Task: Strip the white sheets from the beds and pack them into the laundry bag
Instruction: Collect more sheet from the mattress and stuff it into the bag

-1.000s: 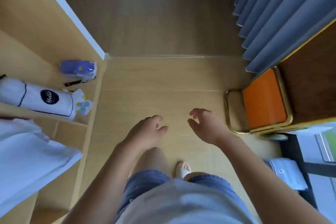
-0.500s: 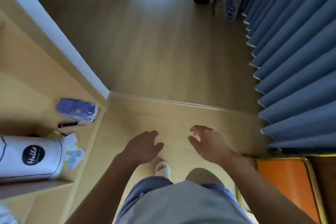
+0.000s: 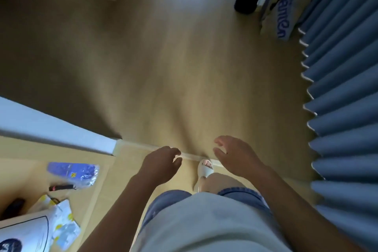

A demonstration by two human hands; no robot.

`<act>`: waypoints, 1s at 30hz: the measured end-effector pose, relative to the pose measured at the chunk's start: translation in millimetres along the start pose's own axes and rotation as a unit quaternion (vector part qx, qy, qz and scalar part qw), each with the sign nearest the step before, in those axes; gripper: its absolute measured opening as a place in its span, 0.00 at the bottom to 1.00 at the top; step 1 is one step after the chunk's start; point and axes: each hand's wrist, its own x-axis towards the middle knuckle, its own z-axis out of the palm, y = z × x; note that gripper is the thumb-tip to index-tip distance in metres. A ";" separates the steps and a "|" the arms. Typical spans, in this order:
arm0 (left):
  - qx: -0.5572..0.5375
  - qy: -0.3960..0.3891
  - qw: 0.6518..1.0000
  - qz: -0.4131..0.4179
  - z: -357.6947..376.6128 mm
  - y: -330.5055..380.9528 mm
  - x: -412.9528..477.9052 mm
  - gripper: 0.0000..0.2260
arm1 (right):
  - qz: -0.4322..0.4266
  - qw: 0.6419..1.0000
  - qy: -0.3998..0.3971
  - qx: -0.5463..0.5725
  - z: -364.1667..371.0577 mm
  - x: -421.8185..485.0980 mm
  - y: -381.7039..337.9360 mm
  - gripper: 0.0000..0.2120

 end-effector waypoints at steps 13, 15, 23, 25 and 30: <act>-0.076 -0.038 0.996 -0.041 -216.8 -11.3 289.5 0.17 | -0.010 1.000 -0.001 -0.017 -185.4 333.9 -39.9 0.15; -0.074 -0.040 0.996 -0.029 -265.2 -19.7 339.3 0.19 | -0.001 1.000 0.007 -0.004 -213.5 379.5 -55.3 0.15; -0.059 -0.025 0.998 0.005 -444.9 -49.2 522.1 0.18 | -0.005 0.999 -0.009 -0.044 -333.9 554.4 -116.9 0.15; -0.079 -0.053 0.995 -0.005 -466.3 -53.9 563.5 0.18 | 0.002 0.999 -0.021 -0.037 -355.1 596.9 -123.6 0.14; -0.163 -0.061 0.983 -0.050 -526.5 -58.2 674.5 0.18 | -0.008 0.999 -0.040 -0.033 -430.8 733.3 -125.8 0.14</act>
